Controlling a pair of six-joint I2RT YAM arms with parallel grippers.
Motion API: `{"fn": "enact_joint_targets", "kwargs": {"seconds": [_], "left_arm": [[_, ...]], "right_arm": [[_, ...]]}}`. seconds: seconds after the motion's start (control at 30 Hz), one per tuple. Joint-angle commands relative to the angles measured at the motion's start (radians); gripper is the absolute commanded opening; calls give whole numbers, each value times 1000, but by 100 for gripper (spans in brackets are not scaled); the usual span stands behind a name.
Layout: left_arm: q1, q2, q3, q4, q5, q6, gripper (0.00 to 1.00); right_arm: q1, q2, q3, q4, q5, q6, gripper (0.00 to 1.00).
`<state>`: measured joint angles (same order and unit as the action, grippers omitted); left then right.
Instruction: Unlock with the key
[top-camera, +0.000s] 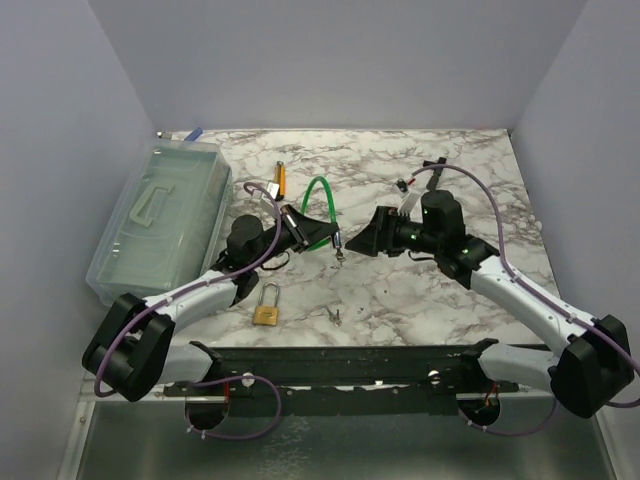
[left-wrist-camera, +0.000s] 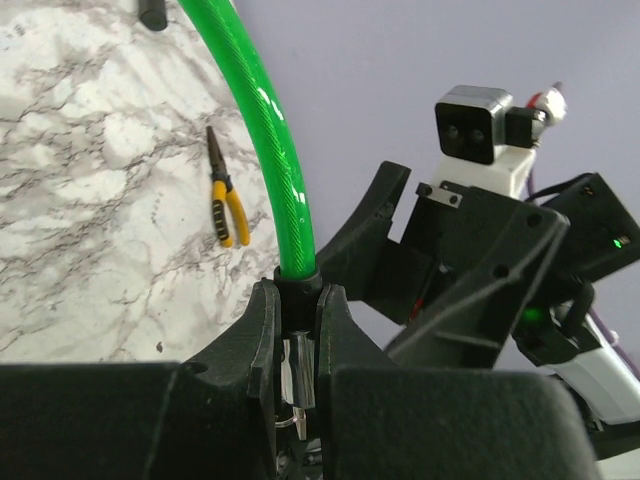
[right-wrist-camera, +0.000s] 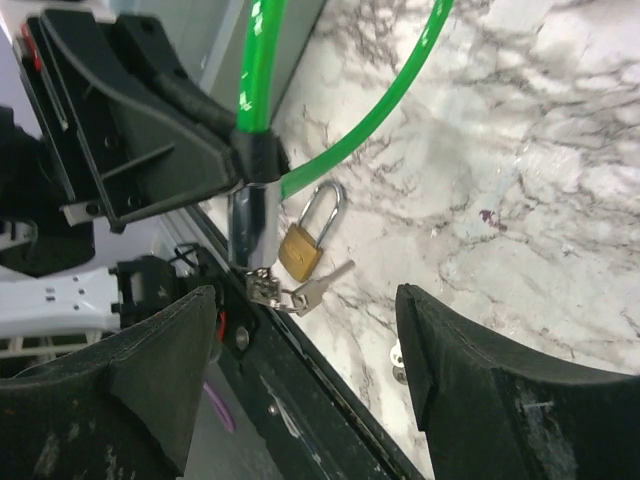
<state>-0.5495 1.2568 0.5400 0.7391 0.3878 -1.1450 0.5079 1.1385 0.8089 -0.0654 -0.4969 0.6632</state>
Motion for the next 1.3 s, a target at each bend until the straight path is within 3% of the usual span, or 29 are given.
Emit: {"fn": "enact_joint_targets", "kwargs": {"seconds": [0.0,1.07,1.27], "left_arm": [[5,36,8,40,-29,0,0],[4,192,35,41,-18,3,0],[4,206,40,42,-12,1,0]], "right_arm": [[48,48,46,-38,77,-79,76],[143,300,127,18,140,-133,51],[144,316,127,26,145,-135,37]]}}
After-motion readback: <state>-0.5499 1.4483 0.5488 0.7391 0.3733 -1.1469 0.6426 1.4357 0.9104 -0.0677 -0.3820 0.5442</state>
